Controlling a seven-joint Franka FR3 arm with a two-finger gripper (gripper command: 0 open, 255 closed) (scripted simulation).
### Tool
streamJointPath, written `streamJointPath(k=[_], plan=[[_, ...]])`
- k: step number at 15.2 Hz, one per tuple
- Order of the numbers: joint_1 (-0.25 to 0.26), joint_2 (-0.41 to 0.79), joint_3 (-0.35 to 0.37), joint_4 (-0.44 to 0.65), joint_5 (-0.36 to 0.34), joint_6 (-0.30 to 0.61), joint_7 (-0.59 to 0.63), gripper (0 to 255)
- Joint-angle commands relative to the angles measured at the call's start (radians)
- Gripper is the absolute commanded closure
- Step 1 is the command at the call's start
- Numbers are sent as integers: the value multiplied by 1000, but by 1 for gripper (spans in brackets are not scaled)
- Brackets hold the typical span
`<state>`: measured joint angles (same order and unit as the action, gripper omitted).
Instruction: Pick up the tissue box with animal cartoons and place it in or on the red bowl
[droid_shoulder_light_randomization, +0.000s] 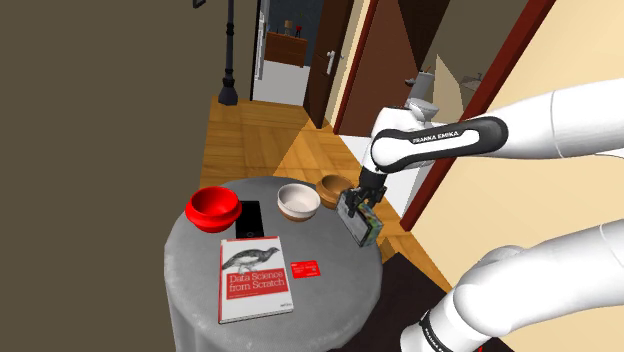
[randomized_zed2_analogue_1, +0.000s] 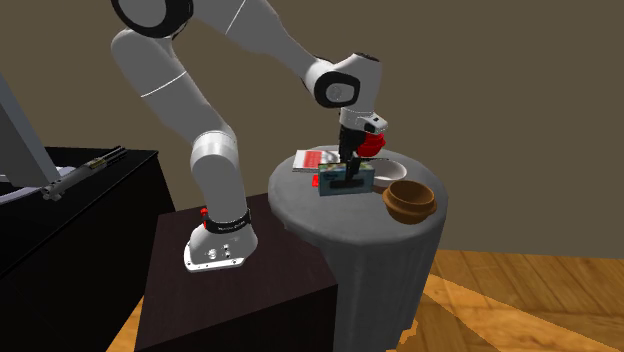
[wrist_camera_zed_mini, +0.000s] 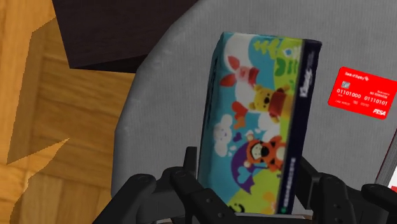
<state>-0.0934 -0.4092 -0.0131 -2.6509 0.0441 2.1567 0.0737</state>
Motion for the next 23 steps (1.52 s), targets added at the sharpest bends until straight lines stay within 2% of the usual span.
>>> streamJointPath(k=[1, 17, 23], plan=[[-1, -15, -1, 16, -2, -32, 0, 255], [-3, -103, 0, 162, -7, -266, 10, 255], [52, 50, 88, 302, 40, -246, 127, 255]])
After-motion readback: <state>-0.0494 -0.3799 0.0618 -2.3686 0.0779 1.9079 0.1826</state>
